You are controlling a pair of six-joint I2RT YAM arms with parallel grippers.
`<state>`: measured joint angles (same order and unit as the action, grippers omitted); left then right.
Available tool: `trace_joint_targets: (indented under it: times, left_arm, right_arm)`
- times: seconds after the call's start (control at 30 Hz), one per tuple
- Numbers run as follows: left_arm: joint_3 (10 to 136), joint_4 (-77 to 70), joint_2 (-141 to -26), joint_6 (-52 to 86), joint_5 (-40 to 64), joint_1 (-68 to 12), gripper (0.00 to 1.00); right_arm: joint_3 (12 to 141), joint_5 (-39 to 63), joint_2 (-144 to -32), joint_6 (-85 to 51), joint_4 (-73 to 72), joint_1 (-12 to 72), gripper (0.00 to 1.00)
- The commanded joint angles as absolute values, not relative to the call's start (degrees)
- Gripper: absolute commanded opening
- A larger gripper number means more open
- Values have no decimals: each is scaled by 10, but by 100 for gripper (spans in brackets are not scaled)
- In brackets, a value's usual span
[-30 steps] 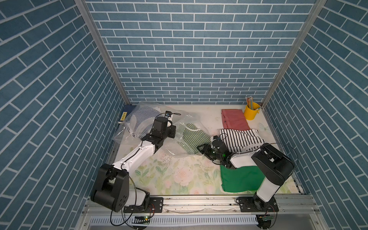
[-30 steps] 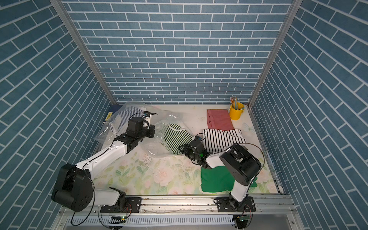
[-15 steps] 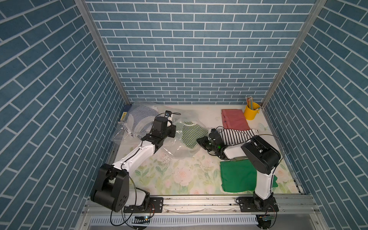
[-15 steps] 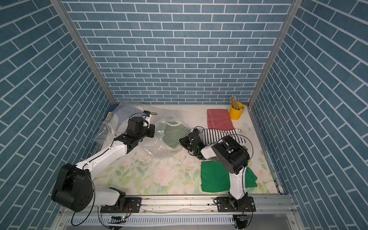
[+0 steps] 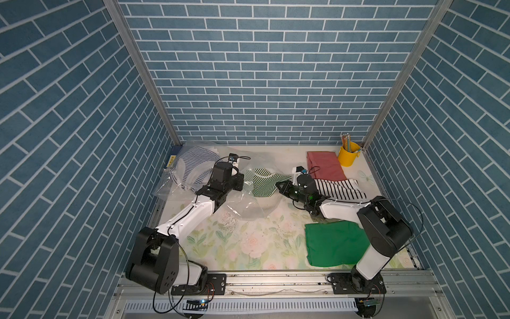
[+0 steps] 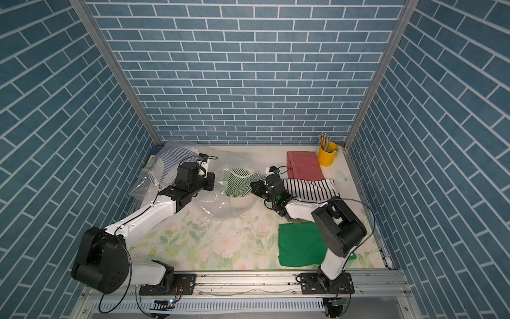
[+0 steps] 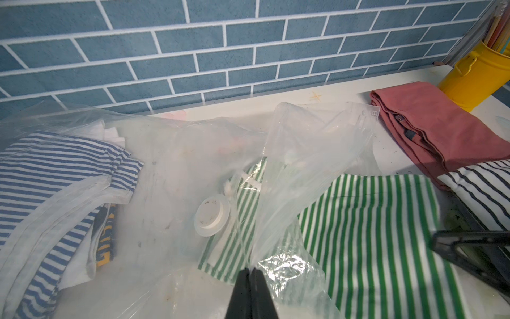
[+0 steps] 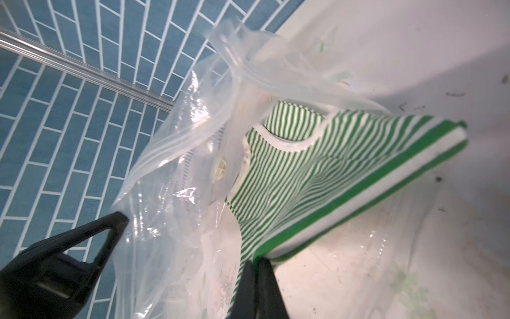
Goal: Take the tank top out of the vacuum bag
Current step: Take out the tank top from the vacuum bag.
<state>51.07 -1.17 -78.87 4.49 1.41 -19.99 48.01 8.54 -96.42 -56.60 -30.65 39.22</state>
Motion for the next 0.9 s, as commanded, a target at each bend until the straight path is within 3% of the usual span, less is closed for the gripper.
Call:
trace_joint_targets:
  times: [0.0, 0.1, 0.2, 0.33, 0.4, 0.63, 0.73, 0.87]
  left_arm:
    - [513, -9, -793, 45, 8, -195, 1]
    - [513, -9, -795, 43, 6, -195, 1]
    - [513, -9, -798, 44, 7, -195, 1]
    - [514, -9, -801, 45, 9, -195, 1]
    - [515, -10, -803, 45, 10, -195, 1]
    - [515, -10, -802, 46, 11, -195, 1]
    - [515, -10, -801, 47, 12, -195, 1]
    - [514, -9, -799, 46, 9, -195, 1]
  right_arm:
    - [472, 72, -966, -526, -236, 390, 0]
    - [451, 72, -978, -562, -267, 397, 0]
    - [432, 55, -985, -603, -289, 407, 8]
    - [372, 19, -989, -683, -381, 418, 46]
    - [345, 15, -997, -717, -429, 421, 57]
    - [338, 13, -1023, -742, -450, 431, 70]
    - [347, 12, -1042, -743, -449, 432, 65]
    - [360, 12, -1054, -731, -439, 429, 34]
